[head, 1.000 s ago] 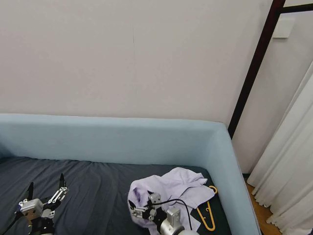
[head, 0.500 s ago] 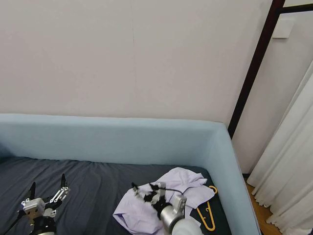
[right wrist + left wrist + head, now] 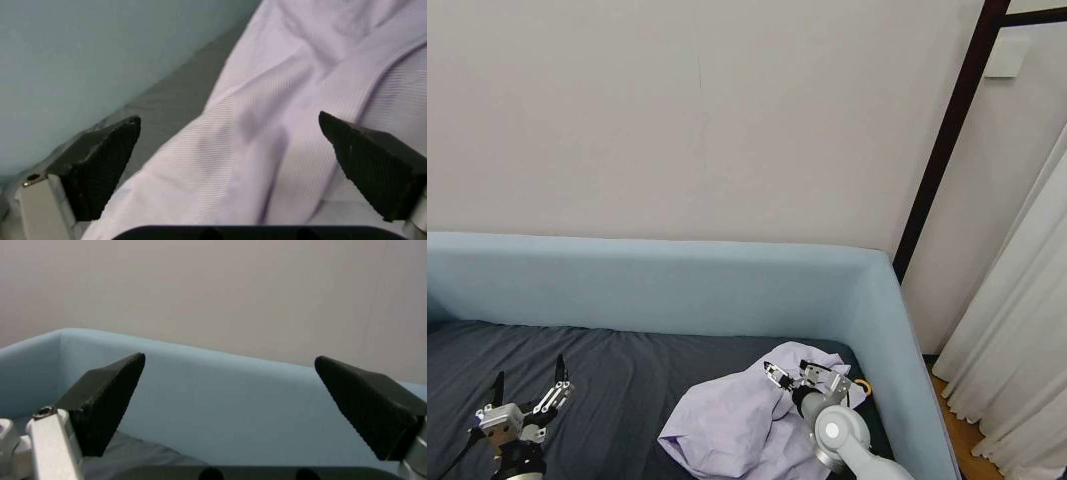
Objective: Pick up the clothes from the sofa and hang them on the clothes hanger.
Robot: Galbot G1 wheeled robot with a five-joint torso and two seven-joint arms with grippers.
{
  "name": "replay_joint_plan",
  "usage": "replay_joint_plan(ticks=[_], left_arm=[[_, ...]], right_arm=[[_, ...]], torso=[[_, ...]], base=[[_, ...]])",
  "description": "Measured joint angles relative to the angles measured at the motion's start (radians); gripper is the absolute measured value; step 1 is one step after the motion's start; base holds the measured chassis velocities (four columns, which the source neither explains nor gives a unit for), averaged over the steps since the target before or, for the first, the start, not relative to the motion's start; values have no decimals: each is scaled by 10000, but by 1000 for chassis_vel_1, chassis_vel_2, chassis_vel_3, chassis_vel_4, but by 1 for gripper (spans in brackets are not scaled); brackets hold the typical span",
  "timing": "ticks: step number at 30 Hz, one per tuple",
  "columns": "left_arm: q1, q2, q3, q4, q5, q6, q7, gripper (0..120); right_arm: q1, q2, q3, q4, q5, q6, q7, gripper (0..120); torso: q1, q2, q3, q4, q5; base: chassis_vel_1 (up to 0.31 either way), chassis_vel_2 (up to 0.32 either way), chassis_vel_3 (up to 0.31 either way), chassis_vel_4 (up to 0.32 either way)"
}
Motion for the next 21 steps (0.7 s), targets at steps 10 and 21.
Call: replay_joint_plan(ticks=[10,21], left_arm=[[5,-12,-4,-30,11,11,0,100],[62,-32,-80,-26,18,4,-2,100]], right_arm=[[-45,125,319,-660,-388,11,-415,100],[21,493,272,-1327,-1075,202,-1052,79]], torso=[[0,0,0,0,-1],[0,2,-1,0,-2]], base=[[0,0,0,0],[0,0,0,0]])
